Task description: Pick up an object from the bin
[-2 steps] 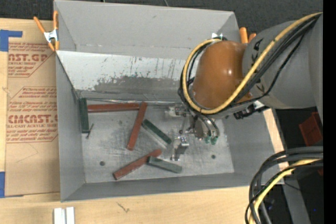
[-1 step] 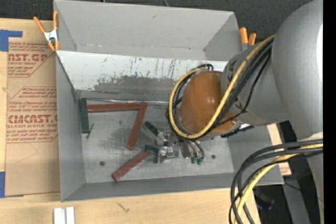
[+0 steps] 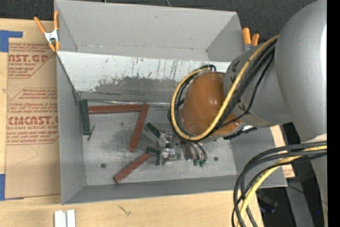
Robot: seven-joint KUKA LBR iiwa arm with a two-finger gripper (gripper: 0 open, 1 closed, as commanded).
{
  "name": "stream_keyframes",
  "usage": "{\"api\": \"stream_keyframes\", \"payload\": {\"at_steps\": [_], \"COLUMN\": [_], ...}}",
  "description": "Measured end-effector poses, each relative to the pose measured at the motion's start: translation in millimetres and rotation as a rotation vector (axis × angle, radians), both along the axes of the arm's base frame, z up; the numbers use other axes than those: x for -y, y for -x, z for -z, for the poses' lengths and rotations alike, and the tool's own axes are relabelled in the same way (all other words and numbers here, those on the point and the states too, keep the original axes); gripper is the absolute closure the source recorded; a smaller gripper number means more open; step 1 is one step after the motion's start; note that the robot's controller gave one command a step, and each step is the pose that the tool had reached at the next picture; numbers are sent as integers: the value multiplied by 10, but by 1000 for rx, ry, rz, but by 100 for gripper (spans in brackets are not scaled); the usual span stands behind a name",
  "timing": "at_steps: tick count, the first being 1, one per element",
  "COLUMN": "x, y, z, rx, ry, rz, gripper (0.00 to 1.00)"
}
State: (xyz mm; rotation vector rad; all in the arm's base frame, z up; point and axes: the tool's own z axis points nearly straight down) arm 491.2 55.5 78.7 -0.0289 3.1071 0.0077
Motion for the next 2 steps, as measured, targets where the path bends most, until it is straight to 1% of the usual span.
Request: {"api": "stream_keyframes", "payload": {"at_steps": [1,2], "x": [58,-22], "y": [-30,81], "z": [-465,-1393], "rx": [-39,-33], "ry": [4,5], "rz": [9,-13], "gripper": [100,100]}}
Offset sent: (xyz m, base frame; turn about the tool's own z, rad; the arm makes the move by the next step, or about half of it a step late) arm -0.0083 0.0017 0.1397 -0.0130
